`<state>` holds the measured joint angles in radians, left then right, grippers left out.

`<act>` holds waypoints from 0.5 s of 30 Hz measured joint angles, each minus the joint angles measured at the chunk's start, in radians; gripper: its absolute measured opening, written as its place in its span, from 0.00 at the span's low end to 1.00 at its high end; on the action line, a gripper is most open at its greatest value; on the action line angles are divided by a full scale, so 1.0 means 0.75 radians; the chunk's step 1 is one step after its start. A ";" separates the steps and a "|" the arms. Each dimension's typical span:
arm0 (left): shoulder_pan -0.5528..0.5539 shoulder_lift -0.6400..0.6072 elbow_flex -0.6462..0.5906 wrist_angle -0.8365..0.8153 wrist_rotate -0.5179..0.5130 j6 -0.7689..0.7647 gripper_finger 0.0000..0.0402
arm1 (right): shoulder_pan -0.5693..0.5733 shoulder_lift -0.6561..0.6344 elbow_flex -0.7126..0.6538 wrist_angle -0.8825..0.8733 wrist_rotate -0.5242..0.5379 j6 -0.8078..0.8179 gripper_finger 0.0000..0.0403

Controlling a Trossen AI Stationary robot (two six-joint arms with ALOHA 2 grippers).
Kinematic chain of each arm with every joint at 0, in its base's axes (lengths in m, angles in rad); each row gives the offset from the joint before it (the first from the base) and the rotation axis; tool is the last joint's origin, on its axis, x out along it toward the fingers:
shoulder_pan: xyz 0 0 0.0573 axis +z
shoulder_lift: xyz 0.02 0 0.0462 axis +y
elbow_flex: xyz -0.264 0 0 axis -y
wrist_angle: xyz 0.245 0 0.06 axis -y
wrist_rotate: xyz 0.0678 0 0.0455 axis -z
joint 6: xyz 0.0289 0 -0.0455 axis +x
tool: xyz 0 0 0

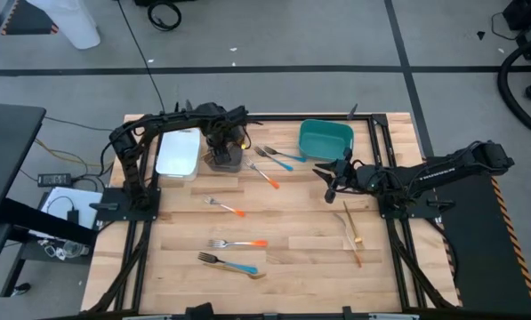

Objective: Sort silverware by color (type)
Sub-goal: Put the top left gold fork into the black bin

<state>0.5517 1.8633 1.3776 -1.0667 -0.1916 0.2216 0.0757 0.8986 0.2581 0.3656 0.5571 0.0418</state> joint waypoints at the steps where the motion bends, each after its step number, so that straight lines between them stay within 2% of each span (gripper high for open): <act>1: 0.000 0.000 -0.007 0.011 -0.008 0.007 0.39 | 0.000 0.000 0.000 0.000 0.000 0.000 0.22; 8: 0.002 0.000 -0.091 0.114 -0.030 0.009 0.39 | 0.000 0.000 0.000 0.000 0.000 0.000 0.22; 15: -0.003 0.000 -0.104 0.126 -0.029 0.023 0.37 | 0.000 0.000 0.000 0.000 0.000 0.000 0.22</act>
<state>0.5491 1.8633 1.2999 -0.9719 -0.2134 0.2389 0.0757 0.8986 0.2581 0.3656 0.5571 0.0418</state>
